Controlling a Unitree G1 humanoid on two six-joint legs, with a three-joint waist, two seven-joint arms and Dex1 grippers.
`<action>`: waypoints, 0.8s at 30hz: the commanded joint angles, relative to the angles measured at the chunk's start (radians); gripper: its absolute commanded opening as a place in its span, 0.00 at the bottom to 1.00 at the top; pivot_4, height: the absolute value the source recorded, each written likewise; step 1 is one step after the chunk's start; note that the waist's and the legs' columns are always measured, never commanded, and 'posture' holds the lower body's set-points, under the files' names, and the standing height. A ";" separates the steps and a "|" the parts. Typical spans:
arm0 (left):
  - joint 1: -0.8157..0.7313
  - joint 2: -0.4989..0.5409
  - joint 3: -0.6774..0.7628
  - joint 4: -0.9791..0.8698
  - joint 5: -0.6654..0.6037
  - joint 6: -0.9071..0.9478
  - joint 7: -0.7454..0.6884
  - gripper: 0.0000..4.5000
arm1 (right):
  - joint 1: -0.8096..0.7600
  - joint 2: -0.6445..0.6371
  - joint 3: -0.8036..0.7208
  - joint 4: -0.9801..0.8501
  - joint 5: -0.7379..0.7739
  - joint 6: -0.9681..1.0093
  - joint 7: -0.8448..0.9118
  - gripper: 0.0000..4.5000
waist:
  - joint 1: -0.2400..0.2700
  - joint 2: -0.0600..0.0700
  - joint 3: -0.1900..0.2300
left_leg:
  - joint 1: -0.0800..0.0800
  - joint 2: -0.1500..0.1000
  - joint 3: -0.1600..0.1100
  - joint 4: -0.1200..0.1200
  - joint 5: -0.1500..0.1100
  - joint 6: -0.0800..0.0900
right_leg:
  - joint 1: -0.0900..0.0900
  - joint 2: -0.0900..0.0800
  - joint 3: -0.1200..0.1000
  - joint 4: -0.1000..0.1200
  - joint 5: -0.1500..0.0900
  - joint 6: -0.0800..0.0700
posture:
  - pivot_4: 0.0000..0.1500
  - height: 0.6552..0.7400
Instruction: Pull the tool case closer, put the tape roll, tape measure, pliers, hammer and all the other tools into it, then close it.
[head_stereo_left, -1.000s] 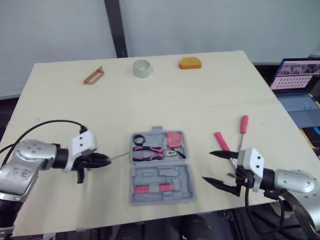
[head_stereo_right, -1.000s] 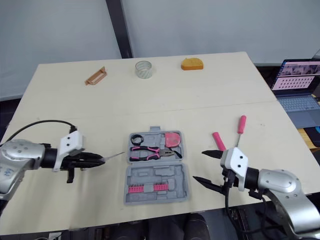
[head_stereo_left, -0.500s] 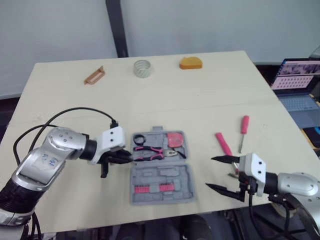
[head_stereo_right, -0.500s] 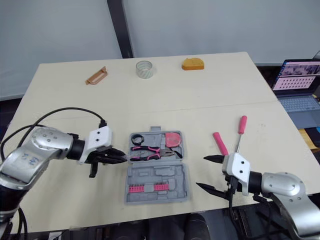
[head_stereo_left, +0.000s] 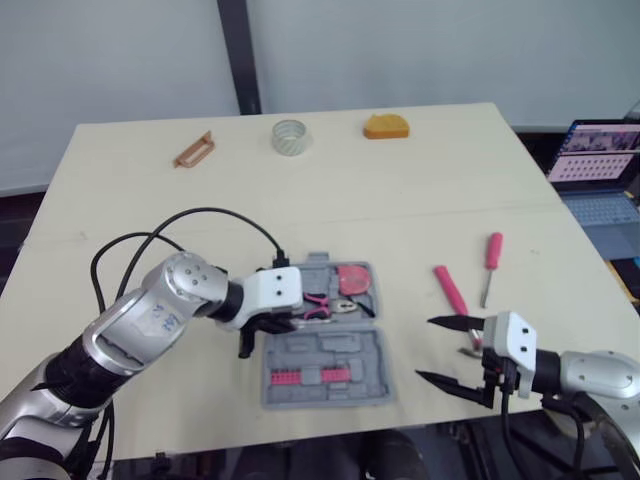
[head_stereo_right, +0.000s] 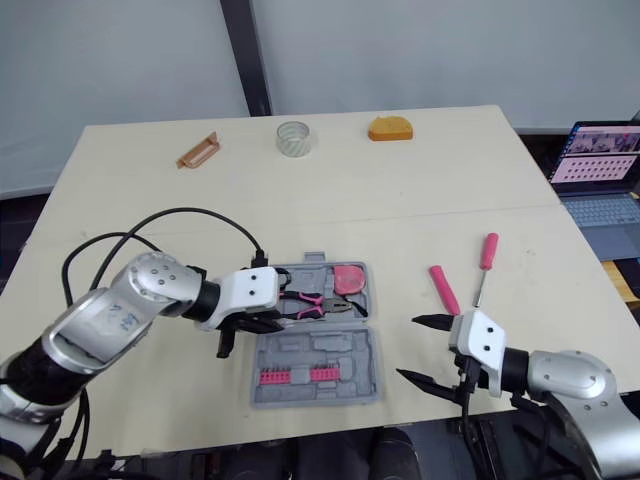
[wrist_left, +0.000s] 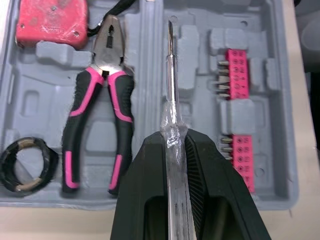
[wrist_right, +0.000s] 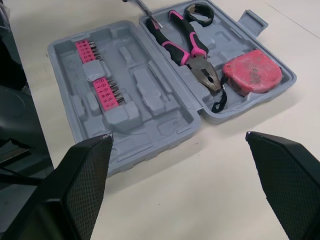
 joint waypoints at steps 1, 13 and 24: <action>-0.028 -0.027 -0.027 -0.007 0.005 0.037 0.008 0.00 | 0.010 -0.003 -0.030 -0.041 0.011 -0.003 -0.011 1.00 | 0.000 0.000 0.000 | 0.000 0.000 0.000 0.000 0.000 0.000 | 0.000 0.000 0.000 0.000 0.000 0.000 | 1.00 1.00; -0.117 -0.091 -0.187 0.043 0.088 0.091 0.048 0.00 | 0.015 -0.002 -0.027 -0.050 0.007 0.002 -0.030 1.00 | 0.001 0.000 0.000 | 0.000 0.000 0.000 0.002 0.000 0.000 | 0.000 0.000 0.000 0.001 0.000 0.000 | 1.00 1.00; -0.154 -0.145 -0.250 0.095 0.121 0.099 0.059 0.00 | 0.017 -0.003 -0.027 -0.056 0.006 0.007 -0.043 1.00 | 0.004 0.000 0.000 | -0.001 0.000 0.000 0.004 0.000 0.001 | 0.000 0.000 0.000 0.001 0.000 0.000 | 1.00 1.00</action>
